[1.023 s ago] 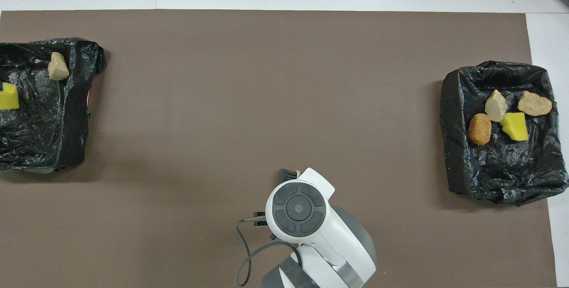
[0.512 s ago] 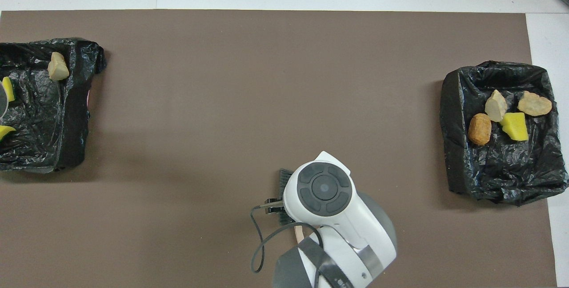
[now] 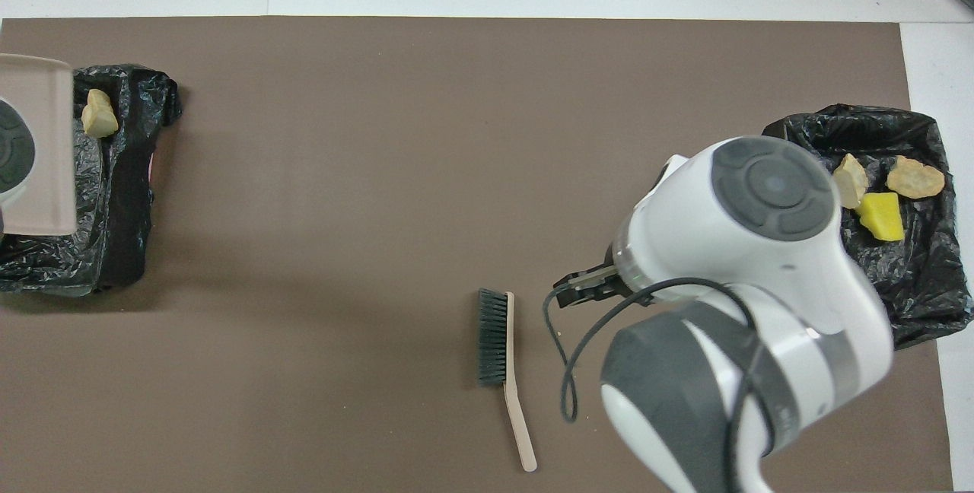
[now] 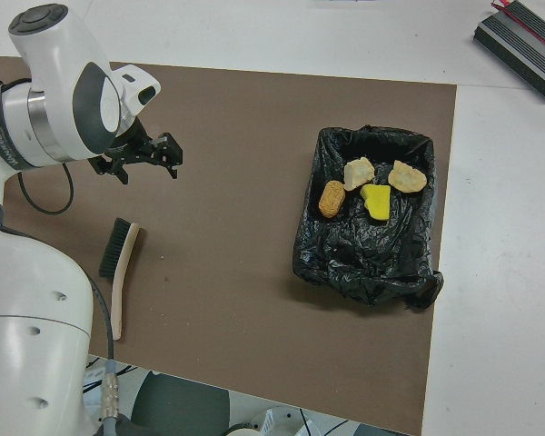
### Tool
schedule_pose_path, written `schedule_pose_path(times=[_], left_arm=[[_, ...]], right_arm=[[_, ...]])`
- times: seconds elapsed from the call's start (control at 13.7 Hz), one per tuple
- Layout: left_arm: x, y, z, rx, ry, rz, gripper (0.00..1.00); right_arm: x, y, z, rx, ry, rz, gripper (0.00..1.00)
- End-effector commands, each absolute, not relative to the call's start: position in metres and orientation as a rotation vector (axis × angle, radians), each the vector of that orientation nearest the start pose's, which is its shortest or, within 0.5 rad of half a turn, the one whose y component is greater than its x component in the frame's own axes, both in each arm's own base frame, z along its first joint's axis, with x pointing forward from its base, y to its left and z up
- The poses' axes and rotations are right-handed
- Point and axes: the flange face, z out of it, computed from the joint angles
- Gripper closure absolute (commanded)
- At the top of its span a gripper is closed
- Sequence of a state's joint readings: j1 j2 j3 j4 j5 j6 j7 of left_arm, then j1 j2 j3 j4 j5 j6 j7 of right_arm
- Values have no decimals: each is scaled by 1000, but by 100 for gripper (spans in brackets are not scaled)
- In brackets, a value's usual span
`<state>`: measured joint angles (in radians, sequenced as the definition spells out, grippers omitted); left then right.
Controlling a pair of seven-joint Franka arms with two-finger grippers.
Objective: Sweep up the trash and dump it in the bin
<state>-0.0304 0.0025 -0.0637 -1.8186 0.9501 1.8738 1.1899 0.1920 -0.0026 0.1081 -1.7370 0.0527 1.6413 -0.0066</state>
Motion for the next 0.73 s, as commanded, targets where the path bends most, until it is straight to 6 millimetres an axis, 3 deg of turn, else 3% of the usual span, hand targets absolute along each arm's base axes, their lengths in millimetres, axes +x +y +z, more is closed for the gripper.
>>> schedule_pose_path(times=[0.0,0.29,0.51,0.66], left_arm=[[575,3,558,-1780,1642,444,100],[571,-5,539,-2038,1694,317,100],[566,-21,517,-2264,1575,239,100],[565,-31,508,-2416,1481,181,100]], right_arm=[[541,120,579,-3103,-549,120,0],[549,43,593,-3125,-345,106,0],[549,-21,605,-3130,-154,93,0],[548,-37,606,-3128,-91,92,0]])
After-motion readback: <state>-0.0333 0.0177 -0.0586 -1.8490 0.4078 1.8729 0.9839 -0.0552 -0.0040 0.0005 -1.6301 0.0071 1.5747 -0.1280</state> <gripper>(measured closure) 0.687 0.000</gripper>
